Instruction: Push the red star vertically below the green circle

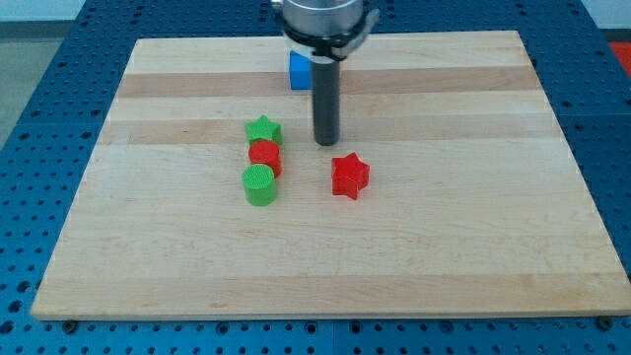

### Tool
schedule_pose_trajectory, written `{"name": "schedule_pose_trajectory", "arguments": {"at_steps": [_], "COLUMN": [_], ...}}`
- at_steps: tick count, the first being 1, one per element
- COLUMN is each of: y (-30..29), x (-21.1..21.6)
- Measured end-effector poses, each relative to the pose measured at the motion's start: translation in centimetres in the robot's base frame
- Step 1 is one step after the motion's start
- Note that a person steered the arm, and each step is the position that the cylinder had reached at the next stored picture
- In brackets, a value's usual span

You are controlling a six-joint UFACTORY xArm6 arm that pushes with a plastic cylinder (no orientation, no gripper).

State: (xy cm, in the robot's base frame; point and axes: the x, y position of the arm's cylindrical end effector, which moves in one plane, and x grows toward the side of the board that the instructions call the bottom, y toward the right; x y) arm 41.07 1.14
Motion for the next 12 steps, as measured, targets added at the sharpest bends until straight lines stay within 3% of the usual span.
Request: {"name": "schedule_pose_trajectory", "arguments": {"at_steps": [1, 2, 4, 5, 7, 12], "y": [3.0, 3.1, 0.3, 3.9, 5.1, -4.5], "x": [5.4, 7.5, 8.5, 8.1, 12.7, 12.6]}}
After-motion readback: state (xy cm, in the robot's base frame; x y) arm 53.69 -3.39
